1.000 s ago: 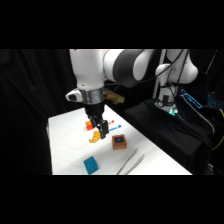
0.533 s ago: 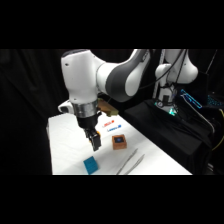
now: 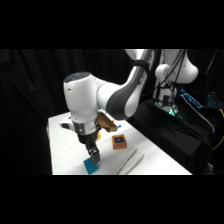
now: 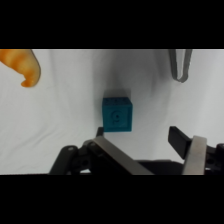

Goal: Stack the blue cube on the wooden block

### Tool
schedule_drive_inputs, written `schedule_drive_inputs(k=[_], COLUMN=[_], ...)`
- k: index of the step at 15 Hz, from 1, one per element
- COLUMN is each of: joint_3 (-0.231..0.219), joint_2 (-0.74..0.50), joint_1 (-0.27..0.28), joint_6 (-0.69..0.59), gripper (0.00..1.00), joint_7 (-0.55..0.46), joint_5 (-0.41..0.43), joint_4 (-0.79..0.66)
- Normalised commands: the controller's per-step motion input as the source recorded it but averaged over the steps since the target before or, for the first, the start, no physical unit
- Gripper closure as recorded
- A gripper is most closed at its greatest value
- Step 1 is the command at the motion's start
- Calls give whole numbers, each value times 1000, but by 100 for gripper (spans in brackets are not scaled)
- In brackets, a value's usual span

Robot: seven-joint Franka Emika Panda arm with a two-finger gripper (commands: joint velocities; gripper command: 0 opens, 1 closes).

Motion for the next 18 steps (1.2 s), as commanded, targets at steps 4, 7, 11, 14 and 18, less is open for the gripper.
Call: schedule_drive_inputs(k=[4, 7, 11, 14, 18], joint_3=[-146, -158, -89, -60, -71], joint_2=[180, 147, 122, 125, 153], joint_1=[141, 130, 71, 74, 60], joint_6=[208, 174, 113, 108, 108], gripper=[0, 0, 0, 0, 0], joint_7=[152, 151, 96, 90, 70], joint_5=[-132, -146, -68, -37, -30], joint_4=[171, 125, 115, 119, 152])
